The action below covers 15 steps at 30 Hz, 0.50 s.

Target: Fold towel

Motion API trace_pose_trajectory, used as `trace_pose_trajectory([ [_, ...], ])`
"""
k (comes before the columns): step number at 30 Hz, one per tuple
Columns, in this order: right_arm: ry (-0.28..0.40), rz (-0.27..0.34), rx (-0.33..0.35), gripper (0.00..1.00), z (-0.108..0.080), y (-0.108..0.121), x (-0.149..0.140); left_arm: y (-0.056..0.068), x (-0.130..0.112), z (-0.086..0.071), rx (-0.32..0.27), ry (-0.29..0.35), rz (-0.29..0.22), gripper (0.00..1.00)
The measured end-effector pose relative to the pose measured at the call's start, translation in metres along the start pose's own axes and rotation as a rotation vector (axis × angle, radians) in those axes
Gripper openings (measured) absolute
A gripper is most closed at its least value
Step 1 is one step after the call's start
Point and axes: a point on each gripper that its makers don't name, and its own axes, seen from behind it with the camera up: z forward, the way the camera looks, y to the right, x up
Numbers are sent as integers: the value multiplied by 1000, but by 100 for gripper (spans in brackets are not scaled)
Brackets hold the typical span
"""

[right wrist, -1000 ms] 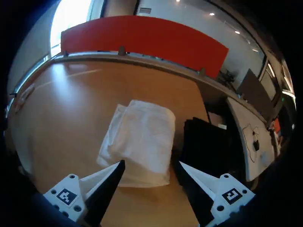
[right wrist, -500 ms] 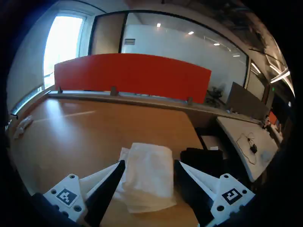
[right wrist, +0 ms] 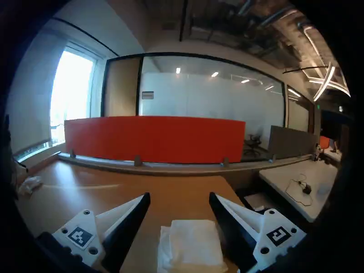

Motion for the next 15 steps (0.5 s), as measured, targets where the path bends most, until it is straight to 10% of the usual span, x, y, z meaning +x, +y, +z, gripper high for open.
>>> trace_pose_trajectory([
  [15, 58, 11, 23, 100, 10, -53, 24, -6, 40, 3, 31, 141, 39, 92],
])
